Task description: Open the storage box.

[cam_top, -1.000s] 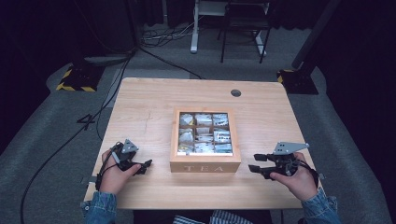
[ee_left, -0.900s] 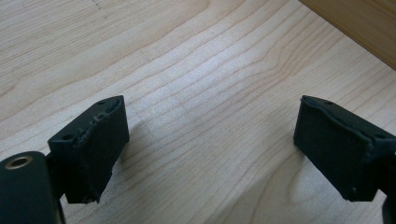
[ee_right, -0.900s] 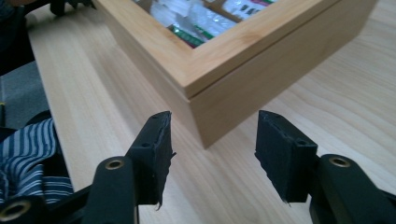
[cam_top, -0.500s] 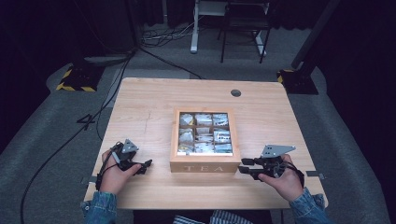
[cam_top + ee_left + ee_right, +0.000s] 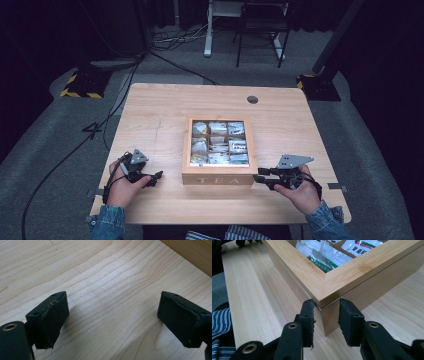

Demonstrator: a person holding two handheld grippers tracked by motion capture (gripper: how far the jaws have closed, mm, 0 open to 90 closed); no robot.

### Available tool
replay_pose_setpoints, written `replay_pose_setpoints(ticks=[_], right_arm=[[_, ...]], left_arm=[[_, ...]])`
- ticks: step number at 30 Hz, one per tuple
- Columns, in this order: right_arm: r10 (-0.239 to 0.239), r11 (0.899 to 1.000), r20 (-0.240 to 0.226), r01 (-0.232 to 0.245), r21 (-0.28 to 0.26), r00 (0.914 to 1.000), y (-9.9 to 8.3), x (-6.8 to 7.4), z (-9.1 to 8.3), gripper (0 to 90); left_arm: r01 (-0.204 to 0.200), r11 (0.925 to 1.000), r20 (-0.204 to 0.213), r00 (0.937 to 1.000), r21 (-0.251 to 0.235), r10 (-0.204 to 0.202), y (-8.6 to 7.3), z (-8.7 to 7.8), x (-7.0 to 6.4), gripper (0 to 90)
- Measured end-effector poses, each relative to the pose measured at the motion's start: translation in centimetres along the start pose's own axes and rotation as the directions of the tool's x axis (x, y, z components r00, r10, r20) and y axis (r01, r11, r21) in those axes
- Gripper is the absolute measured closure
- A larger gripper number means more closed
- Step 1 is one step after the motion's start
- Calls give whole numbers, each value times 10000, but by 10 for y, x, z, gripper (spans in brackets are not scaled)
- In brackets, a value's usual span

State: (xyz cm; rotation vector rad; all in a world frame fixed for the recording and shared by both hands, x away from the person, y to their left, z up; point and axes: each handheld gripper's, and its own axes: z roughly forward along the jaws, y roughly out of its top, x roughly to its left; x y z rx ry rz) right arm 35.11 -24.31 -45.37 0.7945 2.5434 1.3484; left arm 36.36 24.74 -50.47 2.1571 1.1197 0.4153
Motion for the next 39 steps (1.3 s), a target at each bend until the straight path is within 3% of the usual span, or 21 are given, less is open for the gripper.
replay_pose_setpoints(ticks=[22, 27, 35, 39], right_arm=[[-246, 9988, 433, 264, -423, 9988, 4, 7, 2, 589], [-129, 9987, 494, 153, -489, 9987, 7, 8, 1, 588], [30, 9943, 907, 67, -1067, 9959, 17, 10, -10, 579], [234, 9928, 820, -135, -1194, 9964, 20, 9, -12, 584]], left_arm=[[-15, 10000, -11, 10000, -7, 15, 0, 0, 0, 109], [17, 10000, 6, 10000, -11, -17, 0, 0, 0, 109], [-16, 10000, -16, 10000, -10, 16, 0, 0, 0, 109], [-3, 10000, -5, 10000, -9, 3, 0, 0, 0, 109]])
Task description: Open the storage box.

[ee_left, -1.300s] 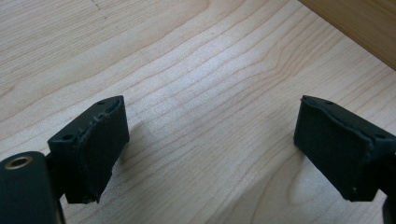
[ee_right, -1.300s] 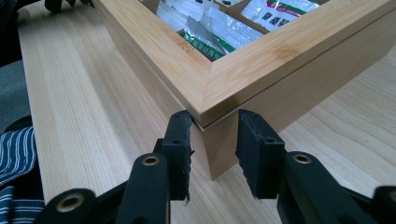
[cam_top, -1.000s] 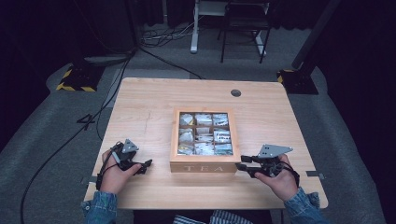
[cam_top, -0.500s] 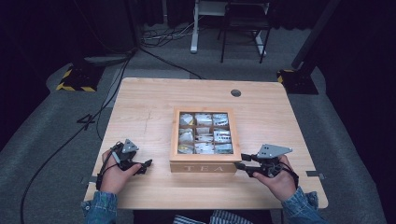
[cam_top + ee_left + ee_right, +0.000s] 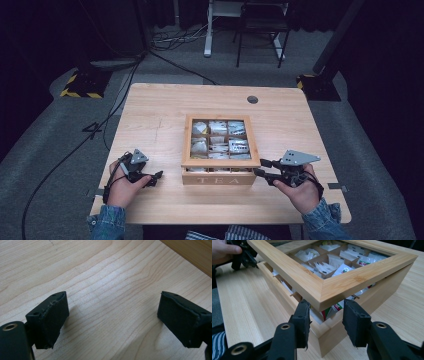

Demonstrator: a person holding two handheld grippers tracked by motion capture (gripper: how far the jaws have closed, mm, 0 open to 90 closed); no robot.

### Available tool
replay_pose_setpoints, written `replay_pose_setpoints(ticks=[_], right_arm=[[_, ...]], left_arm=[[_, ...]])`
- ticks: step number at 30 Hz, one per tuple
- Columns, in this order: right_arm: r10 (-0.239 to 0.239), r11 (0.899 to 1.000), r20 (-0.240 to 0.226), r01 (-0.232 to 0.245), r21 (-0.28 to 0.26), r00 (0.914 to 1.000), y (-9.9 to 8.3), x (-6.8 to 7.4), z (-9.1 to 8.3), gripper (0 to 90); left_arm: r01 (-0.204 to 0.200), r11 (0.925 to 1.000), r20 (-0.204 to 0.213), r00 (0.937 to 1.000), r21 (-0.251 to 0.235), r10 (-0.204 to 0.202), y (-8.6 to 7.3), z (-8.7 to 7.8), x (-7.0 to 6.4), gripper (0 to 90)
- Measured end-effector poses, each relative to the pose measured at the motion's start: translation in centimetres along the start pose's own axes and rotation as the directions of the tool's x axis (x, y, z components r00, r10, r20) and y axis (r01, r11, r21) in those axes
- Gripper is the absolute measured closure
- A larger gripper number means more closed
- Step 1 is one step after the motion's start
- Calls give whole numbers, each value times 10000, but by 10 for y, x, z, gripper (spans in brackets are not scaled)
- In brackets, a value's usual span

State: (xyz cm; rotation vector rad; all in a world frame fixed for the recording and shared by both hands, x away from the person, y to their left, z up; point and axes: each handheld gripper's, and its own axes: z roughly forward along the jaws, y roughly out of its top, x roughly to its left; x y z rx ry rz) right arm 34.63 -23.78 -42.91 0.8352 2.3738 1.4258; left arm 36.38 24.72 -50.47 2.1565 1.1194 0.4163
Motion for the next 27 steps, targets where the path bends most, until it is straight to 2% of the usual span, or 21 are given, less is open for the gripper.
replay_pose_setpoints(ticks=[5, 6, 9, 12, 15, 16, 19, 24, 26, 27], right_arm=[[102, 9999, -27, -102, -54, 9999, 5, -1, -2, 608], [286, 9993, -103, -288, -236, 9995, 8, -3, -3, 615], [447, 9980, -192, -456, -445, 9988, 13, -5, -5, 624], [511, 9970, -141, -519, -575, 9986, 19, -7, -8, 667], [642, 9962, -325, -660, -570, 9974, 22, -9, -8, 707], [699, 9957, -447, -724, -579, 9966, 26, -10, -8, 759], [552, 9967, -303, -569, -578, 9980, 31, -10, -8, 819], [639, 9960, -264, -654, -611, 9976, 42, -16, -9, 851], [705, 9955, -275, -721, -620, 9971, 44, -18, -9, 857], [710, 9954, -268, -726, -628, 9971, 46, -19, -9, 860]], left_arm=[[-4, 10000, 1, 10000, 7, 4, 0, 0, 0, 109], [26, 10000, 14, 10000, -3, -26, 0, 0, 0, 109], [21, 10000, 15, 10000, -1, -21, 0, 0, 0, 109], [28, 10000, 14, 10000, -2, -28, 0, 0, 0, 109], [5, 10000, 1, 10000, 4, -5, 0, 0, 0, 109], [37, 10000, 8, 10000, 0, -37, 0, 0, 0, 108], [12, 10000, 34, 10000, -14, -12, 2, 2, 1, 109], [0, 10000, 24, 10000, -96, 0, 4, 2, 3, 153], [107, 9999, 131, 9999, -98, -105, 4, 2, 3, 160], [287, 9994, 196, 9994, -212, -283, 4, 3, 5, 163]])
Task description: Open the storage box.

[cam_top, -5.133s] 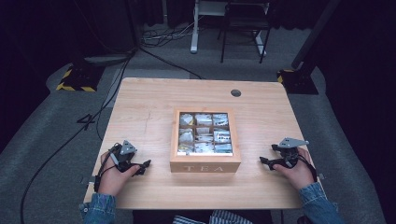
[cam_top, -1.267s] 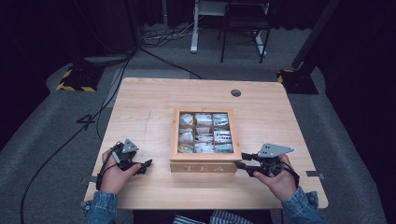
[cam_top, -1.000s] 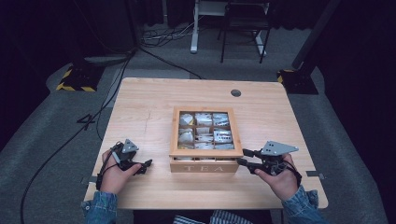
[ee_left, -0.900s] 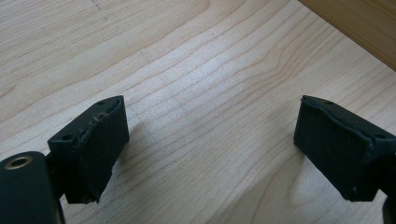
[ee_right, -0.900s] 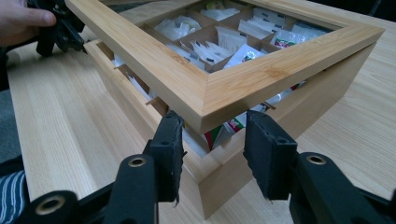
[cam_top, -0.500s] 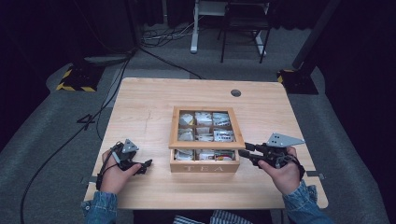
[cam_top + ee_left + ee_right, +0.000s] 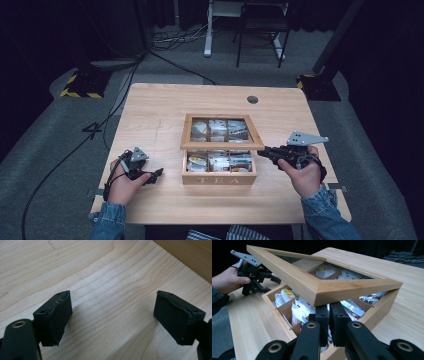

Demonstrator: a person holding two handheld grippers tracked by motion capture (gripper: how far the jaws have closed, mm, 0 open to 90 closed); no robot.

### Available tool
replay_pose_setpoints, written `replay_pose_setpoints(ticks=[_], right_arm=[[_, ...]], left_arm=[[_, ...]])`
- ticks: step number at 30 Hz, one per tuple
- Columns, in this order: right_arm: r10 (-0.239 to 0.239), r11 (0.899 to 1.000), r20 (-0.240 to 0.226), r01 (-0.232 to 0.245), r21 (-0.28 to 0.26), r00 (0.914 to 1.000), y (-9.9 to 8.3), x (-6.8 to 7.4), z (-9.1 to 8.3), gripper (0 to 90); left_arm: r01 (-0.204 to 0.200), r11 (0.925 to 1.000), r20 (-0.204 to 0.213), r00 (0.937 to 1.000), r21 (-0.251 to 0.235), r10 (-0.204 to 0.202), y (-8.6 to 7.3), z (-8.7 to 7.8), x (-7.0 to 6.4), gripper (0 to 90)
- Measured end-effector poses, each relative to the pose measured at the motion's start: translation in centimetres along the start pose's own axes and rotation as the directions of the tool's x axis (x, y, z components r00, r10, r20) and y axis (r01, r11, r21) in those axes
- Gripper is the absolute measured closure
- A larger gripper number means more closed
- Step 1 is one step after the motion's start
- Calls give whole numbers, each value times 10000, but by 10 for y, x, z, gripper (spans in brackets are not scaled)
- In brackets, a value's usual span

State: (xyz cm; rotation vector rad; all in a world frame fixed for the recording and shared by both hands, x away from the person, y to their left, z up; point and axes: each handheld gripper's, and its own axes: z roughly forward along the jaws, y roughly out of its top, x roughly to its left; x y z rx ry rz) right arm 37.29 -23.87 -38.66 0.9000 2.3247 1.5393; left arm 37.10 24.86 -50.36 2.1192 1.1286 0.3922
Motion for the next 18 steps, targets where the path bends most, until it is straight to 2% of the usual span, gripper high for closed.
replay_pose_setpoints(ticks=[1, 5, 8, 12, 14, 15, 18], right_arm=[[-16, 10000, -7, 16, -3, 10000, 2, -1, 0, 862], [-35, 10000, 26, 36, -41, 10000, 9, -3, -1, 868], [-33, 10000, -26, 33, -65, 10000, 13, -3, -1, 877], [22, 10000, -138, -22, -50, 9999, 23, -7, 1, 886], [63, 10000, -121, -64, -76, 9999, 25, -7, 1, 886], [28, 9999, -81, -29, -97, 10000, 30, -9, 1, 886], [5, 9999, -33, -5, -121, 10000, 36, -10, 1, 886]], left_arm=[[116, 9999, 40, 9999, 0, -116, 0, 0, 0, 170], [152, 9999, 206, 9997, -1, -152, 5, 0, -1, 182], [-53, 9999, 347, 9994, 88, 50, 9, 0, -3, 183], [-283, 9995, 543, 9981, -139, 290, 22, -1, -8, 188], [-275, 9995, 628, 9976, -145, 284, 25, -1, -8, 188], [-438, 9990, 615, 9971, -111, 444, 29, 0, -9, 187], [-325, 9994, 644, 9974, -125, 332, 35, 1, -10, 190]])
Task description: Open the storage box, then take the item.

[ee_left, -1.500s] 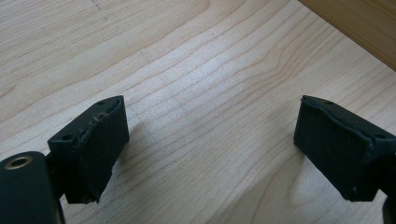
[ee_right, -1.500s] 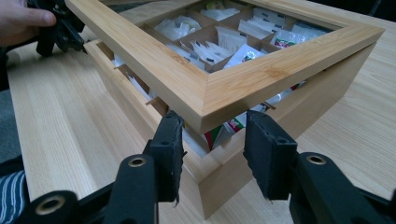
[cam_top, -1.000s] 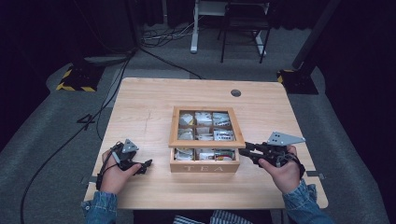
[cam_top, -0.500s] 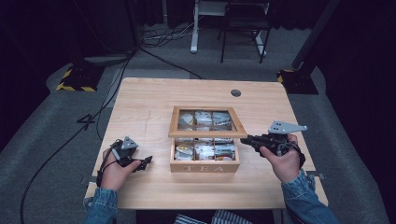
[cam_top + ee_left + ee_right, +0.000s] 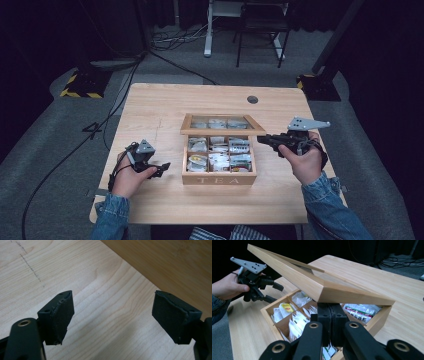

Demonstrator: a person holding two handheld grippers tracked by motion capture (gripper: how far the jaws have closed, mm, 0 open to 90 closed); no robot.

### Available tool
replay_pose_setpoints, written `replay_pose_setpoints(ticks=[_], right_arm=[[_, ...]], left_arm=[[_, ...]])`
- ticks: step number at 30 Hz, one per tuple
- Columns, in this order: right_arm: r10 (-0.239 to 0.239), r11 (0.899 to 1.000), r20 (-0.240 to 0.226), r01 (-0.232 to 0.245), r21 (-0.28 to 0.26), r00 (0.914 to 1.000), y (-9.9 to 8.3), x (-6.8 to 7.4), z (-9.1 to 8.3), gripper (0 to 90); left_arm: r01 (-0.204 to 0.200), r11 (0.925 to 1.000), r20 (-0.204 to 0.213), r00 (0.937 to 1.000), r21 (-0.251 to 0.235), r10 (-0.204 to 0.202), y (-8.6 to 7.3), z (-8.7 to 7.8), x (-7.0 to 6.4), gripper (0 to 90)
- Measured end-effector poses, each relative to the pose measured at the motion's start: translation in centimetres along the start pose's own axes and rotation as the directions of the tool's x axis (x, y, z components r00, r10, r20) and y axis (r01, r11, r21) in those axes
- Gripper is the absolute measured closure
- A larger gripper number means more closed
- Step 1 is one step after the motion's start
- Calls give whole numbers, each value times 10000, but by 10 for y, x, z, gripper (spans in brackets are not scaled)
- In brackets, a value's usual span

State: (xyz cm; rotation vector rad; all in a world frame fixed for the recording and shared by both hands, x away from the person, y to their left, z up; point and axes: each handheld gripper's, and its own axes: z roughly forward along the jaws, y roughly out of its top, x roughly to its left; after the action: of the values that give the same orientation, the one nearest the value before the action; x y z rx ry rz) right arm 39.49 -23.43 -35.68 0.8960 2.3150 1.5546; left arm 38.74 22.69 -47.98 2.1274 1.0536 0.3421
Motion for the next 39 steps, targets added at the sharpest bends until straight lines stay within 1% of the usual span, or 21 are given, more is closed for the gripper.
replay_pose_setpoints(ticks=[2, 3, 6, 8, 9, 10, 12, 17, 18, 22, 23, 25, 27, 30, 33, 34, 37, 39], right_arm=[[-18, 10000, 43, 18, -36, 10000, 4, -1, 0, 886], [-57, 10000, 57, 57, -32, 10000, 6, -2, 0, 886], [-73, 9999, 111, 74, -108, 9999, 12, -4, 1, 891], [-66, 9999, 118, 68, -135, 9999, 13, -4, 2, 894], [-120, 9998, 114, 122, -147, 9999, 17, -6, 4, 900], [-143, 9998, 146, 146, -164, 9998, 18, -6, 4, 900], [-299, 9993, 216, 304, -226, 9993, 21, -5, 6, 900], [-520, 9980, 381, 533, -353, 9979, 29, -6, 9, 900], [-529, 9979, 376, 543, -366, 9979, 31, -6, 9, 900], [-632, 9971, 373, 646, -389, 9973, 35, -7, 11, 900], [-662, 9969, 377, 677, -400, 9971, 37, -7, 13, 900], [-646, 9971, 387, 660, -376, 9972, 38, -7, 14, 900], [-619, 9972, 387, 634, -397, 9973, 40, -9, 15, 900], [-598, 9973, 384, 613, -408, 9975, 41, -10, 15, 900], [-644, 9970, 427, 661, -393, 9970, 42, -10, 16, 900], [-644, 9970, 427, 661, -393, 9970, 42, -10, 16, 900], [-600, 9971, 395, 617, -441, 9974, 43, -11, 16, 900], [-613, 9971, 424, 630, -417, 9972, 45, -12, 16, 900]], left_arm=[[60, 10000, -101, 9999, -37, -60, 3, 1, 0, 204], [-36, 10000, -190, 9998, -26, 36, 5, 2, 0, 224], [-189, 9998, -128, 9997, 31, 189, 9, 3, -1, 232], [-128, 9999, -126, 9998, -5, 127, 10, 3, -1, 241], [-105, 9999, -174, 9998, 9, 105, 13, 2, 1, 248], [-4, 10000, -155, 9999, -78, 3, 14, 2, 1, 251], [70, 9997, -84, 9999, -229, -72, 15, 0, 1, 268], [-114, 9990, 28, 9999, -432, 116, 20, -2, 0, 295], [-61, 9989, 77, 9999, -467, 65, 20, -3, -1, 296], [-118, 9982, 165, 9998, -596, 128, 22, -5, -3, 299], [-69, 9980, 185, 9998, -626, 81, 23, -6, -4, 300], [-111, 9971, 201, 9997, -749, 127, 24, -8, -4, 300], [-39, 9960, 203, 9998, -896, 58, 26, -11, -6, 300], [-27, 9955, 220, 9997, -949, 48, 27, -15, -8, 300], [-173, 9946, 171, 9997, -1023, 191, 29, -17, -8, 299], [-79, 9943, 264, 9996, -1059, 108, 30, -18, -9, 299], [-79, 9934, 281, 9995, -1145, 112, 30, -21, -12, 298], [-208, 9922, 339, 9991, -1231, 251, 32, -23, -14, 298]])
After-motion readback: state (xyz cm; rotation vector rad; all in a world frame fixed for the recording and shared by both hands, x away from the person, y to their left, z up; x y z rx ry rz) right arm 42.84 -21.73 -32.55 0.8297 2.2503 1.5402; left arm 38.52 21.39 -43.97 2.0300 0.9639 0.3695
